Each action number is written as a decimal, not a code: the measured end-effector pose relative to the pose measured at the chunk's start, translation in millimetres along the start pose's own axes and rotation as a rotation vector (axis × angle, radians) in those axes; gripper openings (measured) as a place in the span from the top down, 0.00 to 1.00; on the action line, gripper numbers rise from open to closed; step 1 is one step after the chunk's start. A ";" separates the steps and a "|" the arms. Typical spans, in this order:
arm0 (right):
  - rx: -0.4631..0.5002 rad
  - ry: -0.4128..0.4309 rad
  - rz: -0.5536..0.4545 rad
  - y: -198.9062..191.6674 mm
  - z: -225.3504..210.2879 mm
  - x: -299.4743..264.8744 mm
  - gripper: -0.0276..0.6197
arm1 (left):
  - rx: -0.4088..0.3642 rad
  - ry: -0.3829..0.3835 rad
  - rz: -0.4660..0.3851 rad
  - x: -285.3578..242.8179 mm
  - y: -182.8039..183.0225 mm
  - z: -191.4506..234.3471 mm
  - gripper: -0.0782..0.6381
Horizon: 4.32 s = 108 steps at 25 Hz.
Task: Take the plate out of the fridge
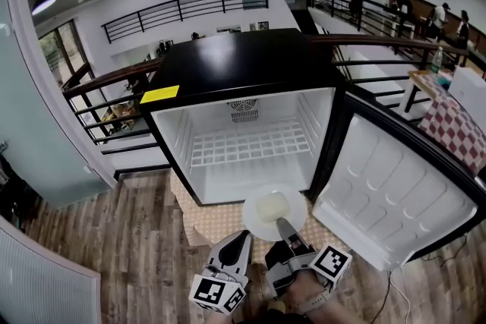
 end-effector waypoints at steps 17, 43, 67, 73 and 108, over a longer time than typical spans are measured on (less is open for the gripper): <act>-0.026 -0.015 -0.011 -60.8 -6.0 34.4 0.87 | 0.007 0.007 0.035 78.0 7.5 8.8 0.88; -0.063 -0.006 -0.058 -120.1 -17.0 116.3 0.87 | 0.007 -0.004 0.044 176.4 1.8 -23.2 0.88; -0.079 -0.009 0.026 -125.0 -12.4 156.6 0.87 | 0.014 0.089 0.051 212.5 3.0 -65.8 0.88; -0.069 -0.017 0.048 -119.8 -10.2 172.9 0.87 | 0.025 0.098 0.044 216.7 1.6 -86.2 0.88; -0.106 -0.005 0.095 -107.6 0.9 249.1 0.87 | -0.002 0.144 0.030 248.0 10.8 -163.9 0.88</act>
Point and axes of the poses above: the fingertips, and each gripper's own axes: x backward along the fingers, z to its left, y out of its top, the point moved 9 cm from there along x, backward along the fingers, and after that the axes turned 6 degrees about -x, right-handed, at the moved point
